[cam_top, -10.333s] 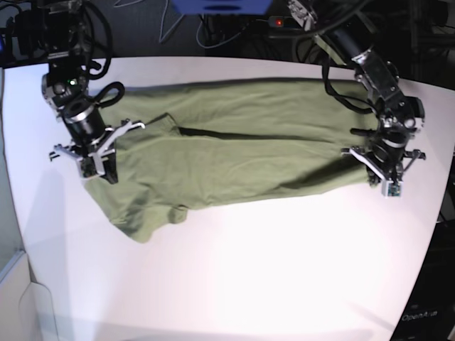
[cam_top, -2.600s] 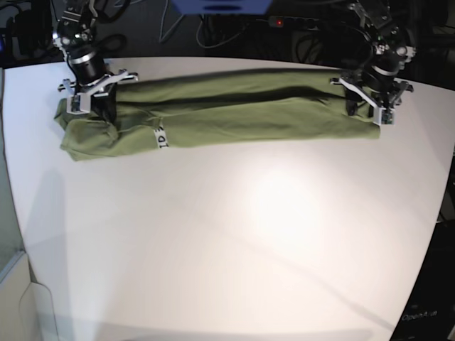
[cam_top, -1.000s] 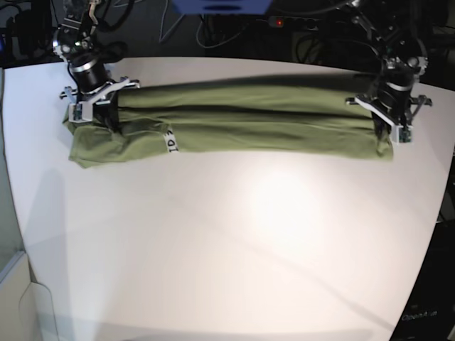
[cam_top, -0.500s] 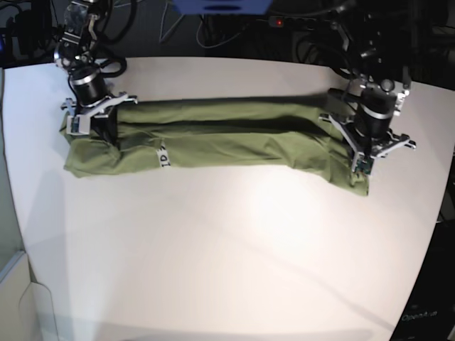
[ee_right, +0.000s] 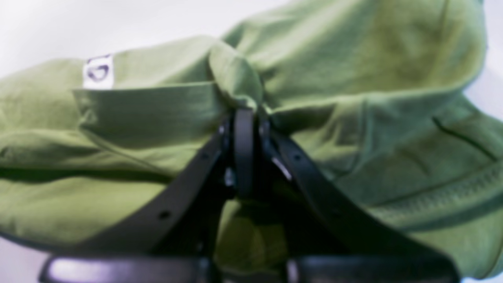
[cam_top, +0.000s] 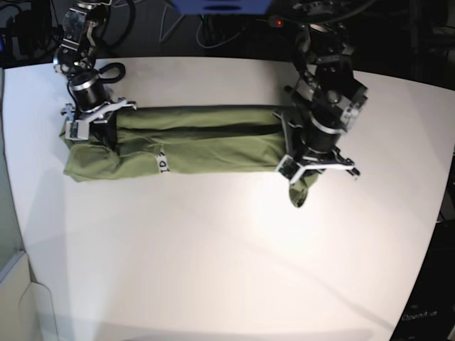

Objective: Fold the T-shirt properly
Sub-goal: 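Lift the strip end with the left gripper and carry it toward the right gripper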

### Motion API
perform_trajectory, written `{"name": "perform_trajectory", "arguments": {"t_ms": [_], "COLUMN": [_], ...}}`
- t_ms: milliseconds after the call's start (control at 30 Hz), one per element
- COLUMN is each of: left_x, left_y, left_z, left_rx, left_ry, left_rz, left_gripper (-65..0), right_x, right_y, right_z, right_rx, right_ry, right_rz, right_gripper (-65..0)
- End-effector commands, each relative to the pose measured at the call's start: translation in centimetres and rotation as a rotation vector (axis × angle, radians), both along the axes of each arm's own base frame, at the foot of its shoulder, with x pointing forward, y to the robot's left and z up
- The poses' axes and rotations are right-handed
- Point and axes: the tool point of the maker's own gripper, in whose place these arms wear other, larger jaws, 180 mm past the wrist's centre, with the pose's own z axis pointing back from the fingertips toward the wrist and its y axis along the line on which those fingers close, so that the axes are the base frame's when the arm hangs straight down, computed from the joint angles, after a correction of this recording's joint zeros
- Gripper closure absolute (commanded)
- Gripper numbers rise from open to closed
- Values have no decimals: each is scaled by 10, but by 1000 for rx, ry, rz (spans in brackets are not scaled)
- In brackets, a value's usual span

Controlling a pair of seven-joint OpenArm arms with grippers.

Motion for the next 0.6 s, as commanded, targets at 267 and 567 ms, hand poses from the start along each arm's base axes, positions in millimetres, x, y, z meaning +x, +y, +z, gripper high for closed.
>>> {"name": "perform_trajectory", "arguments": {"t_ms": [267, 567], "left_x": [-3, -1], "left_y": [-58, -98], "left_z": [10, 2], "left_rx": [150, 205], "left_ry": [-41, -116], "left_rz": [-197, -216], "left_gripper": [-19, -19], "right_x": [-5, -7], "right_y": [-2, -2], "right_z": [-9, -9], "right_rx": [-29, -29], "right_ry": [54, 57], "right_rz": [11, 11], "right_gripper": [0, 0]}}
